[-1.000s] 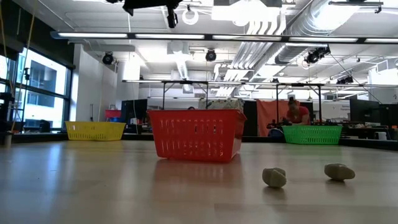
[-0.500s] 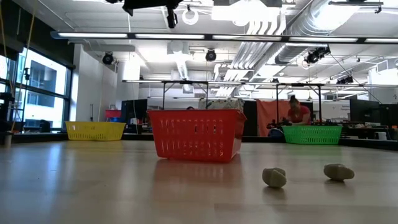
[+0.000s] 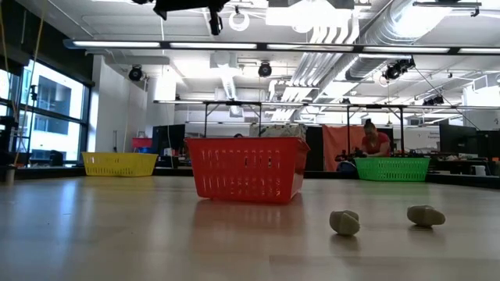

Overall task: Sort Halloween decoration
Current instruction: Put the white skull toy into the green bin

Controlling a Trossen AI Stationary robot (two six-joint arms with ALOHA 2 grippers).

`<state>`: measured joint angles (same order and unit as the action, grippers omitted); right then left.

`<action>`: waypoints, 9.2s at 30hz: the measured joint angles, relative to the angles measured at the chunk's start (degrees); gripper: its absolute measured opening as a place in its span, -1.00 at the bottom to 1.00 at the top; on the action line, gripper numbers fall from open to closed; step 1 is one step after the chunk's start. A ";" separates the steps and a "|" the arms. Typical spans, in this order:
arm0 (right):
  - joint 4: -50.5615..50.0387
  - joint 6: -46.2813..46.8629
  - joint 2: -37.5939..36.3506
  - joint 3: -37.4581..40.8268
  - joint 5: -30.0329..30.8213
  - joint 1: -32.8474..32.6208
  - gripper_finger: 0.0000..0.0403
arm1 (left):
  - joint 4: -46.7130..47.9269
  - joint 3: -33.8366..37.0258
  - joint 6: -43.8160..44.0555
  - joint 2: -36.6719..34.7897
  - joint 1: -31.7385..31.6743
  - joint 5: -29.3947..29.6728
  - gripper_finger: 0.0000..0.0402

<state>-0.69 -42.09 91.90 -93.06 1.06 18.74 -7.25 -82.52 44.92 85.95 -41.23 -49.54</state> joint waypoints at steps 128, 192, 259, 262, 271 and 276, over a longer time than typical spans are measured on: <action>-60.33 64.57 17.51 13.31 8.15 46.88 -0.54 | 39.98 0.07 -42.05 0.11 -11.91 11.28 -0.28; -61.49 26.63 6.14 -17.75 -58.50 11.70 0.05 | 21.61 13.29 -31.98 -14.38 10.91 20.79 -0.28; -61.59 130.02 41.88 -9.49 -12.70 -46.02 -0.09 | -4.26 51.74 -7.62 -39.15 27.52 37.74 -0.28; -61.83 128.42 41.88 -9.46 -13.31 -45.79 -0.09 | -4.26 51.71 -7.62 -39.15 27.52 37.88 -0.28; -68.24 123.06 37.90 -8.72 -10.97 -45.04 -0.09 | -4.33 51.71 -7.59 -39.15 27.49 37.90 -0.28; -70.44 121.18 34.25 -8.94 -8.22 -45.83 -0.09 | -4.42 51.71 -7.84 -39.13 27.48 37.93 -0.28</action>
<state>-71.13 79.10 126.15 -102.00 -7.16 -27.09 -11.66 -30.81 37.07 46.82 -13.75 -11.61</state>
